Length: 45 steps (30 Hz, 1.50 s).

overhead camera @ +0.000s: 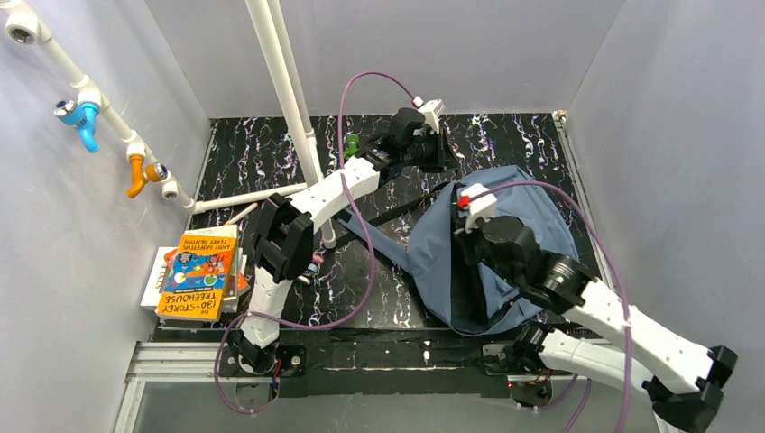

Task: Pack the student bag
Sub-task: Unzip the student bag at the center of the board.

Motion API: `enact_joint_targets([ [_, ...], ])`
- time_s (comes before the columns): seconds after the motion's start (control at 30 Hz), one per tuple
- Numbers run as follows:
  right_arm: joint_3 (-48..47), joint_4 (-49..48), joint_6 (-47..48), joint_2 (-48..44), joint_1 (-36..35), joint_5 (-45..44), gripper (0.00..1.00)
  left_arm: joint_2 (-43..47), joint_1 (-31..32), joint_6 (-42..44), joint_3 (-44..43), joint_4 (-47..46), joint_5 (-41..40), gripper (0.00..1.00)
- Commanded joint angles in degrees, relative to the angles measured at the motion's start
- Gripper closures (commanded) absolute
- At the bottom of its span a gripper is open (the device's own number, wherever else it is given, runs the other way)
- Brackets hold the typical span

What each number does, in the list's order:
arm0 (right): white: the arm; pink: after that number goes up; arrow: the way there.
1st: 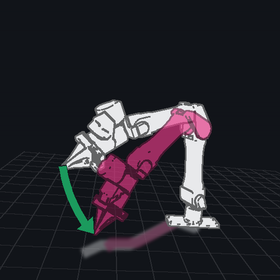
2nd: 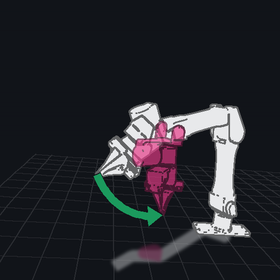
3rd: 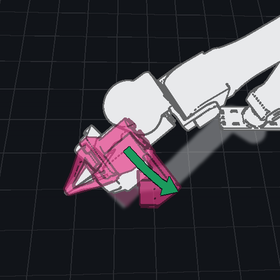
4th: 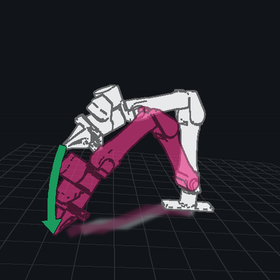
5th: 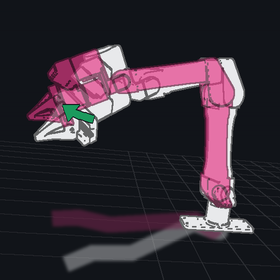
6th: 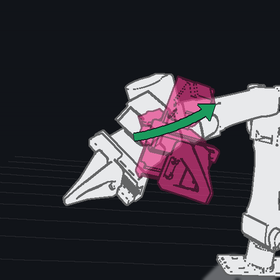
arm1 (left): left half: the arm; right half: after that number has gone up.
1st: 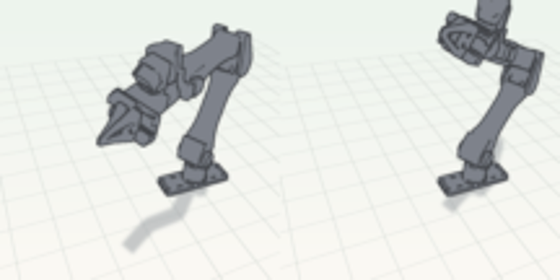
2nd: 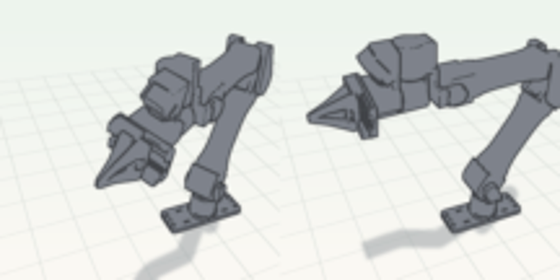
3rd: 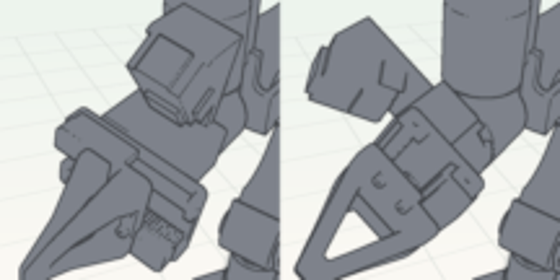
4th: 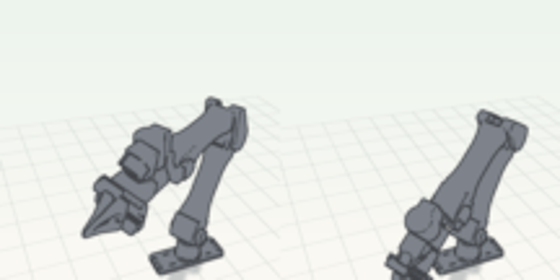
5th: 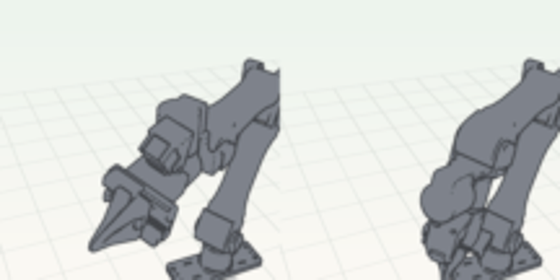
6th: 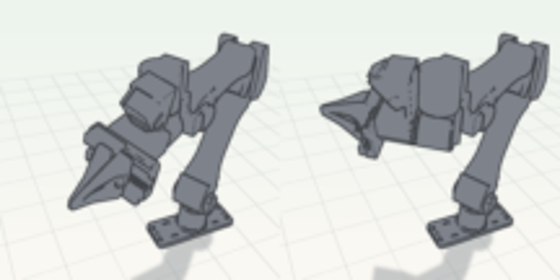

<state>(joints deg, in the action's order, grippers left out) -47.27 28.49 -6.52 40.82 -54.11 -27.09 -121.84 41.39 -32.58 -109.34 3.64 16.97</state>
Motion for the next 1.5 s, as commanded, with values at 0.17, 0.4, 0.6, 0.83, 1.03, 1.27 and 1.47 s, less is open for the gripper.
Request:
enact_joint_targets([
  [0.17, -6.11, -7.93, 8.04, 9.54, -1.46, 27.99, 0.99, -4.47, -6.67, -0.52, -4.10, -5.88, -15.56, 1.00],
  [0.4, -5.02, -7.78, 1.40, 6.24, -1.37, -1.06, 0.99, -5.42, -8.43, -0.14, -8.85, 3.35, -10.33, 0.97],
  [0.6, -6.03, -8.36, -1.46, 9.31, -0.34, -8.06, 0.99, 2.51, -8.65, 4.84, -6.61, 12.41, -5.89, 0.31],
  [0.83, -12.27, -5.60, -3.70, 19.25, 11.89, 1.17, 0.99, 18.34, -9.11, 5.17, 2.03, 20.58, -5.42, 0.02],
  [1.03, -22.35, 0.11, -5.25, 27.52, 22.44, 10.09, 0.99, 30.13, -9.05, -4.34, 18.45, 13.59, 10.93, 0.02],
  [1.27, -25.69, 3.40, -4.59, 28.65, 23.61, 11.12, 0.99, 29.15, -6.23, -9.69, 23.50, 4.59, 25.16, 0.02],
  [1.47, -23.04, 1.85, -4.09, 25.46, 23.61, 13.75, 0.99, 24.00, -4.58, -8.04, 18.72, 5.14, 24.67, 0.02],
])
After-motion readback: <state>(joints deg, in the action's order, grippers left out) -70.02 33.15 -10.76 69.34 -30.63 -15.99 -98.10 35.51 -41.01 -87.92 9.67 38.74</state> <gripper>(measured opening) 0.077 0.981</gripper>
